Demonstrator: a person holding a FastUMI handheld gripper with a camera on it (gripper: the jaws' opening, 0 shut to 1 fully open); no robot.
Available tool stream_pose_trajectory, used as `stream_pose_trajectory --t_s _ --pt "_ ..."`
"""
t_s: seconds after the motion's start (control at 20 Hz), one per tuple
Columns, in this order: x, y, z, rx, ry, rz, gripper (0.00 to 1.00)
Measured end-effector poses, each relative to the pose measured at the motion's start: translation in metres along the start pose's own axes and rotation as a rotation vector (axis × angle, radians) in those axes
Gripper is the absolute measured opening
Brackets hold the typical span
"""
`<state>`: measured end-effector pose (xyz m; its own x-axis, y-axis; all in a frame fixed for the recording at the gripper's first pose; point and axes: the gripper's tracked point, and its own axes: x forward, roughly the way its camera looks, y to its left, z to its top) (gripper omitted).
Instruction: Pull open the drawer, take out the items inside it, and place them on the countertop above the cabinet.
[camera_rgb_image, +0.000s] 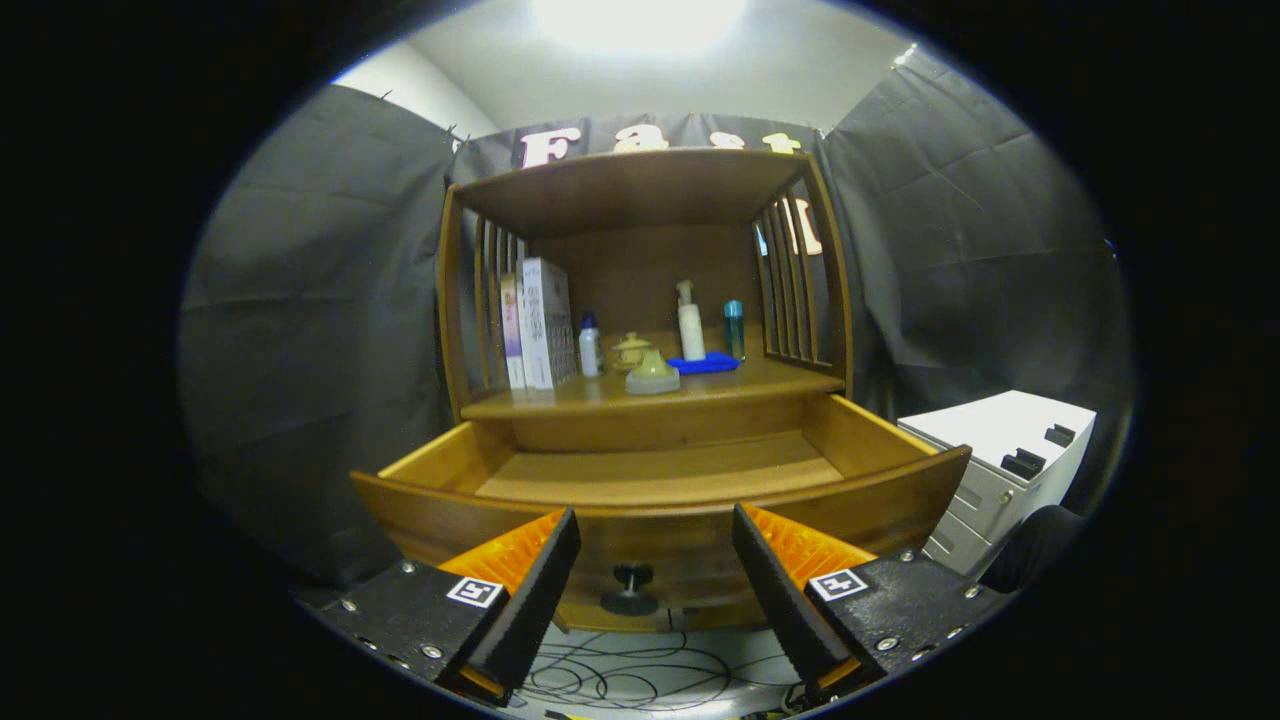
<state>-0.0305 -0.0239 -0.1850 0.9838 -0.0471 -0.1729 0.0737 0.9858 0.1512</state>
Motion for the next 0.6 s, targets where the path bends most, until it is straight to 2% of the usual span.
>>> stream_pose_trajectory --t_s 0.2,0.45,0.5,0.6 --pt "0.013 0.008 -0.035 -0.063 0.061 -0.007 0.96" --pt "0.036 0.014 -0.036 -0.051 0.055 -0.024 0.96" --pt "0.037 0.009 -0.037 -0.050 0.058 -0.048 0.96" --pt "0.038 0.008 -0.035 -0.040 0.039 -0.048 0.93"
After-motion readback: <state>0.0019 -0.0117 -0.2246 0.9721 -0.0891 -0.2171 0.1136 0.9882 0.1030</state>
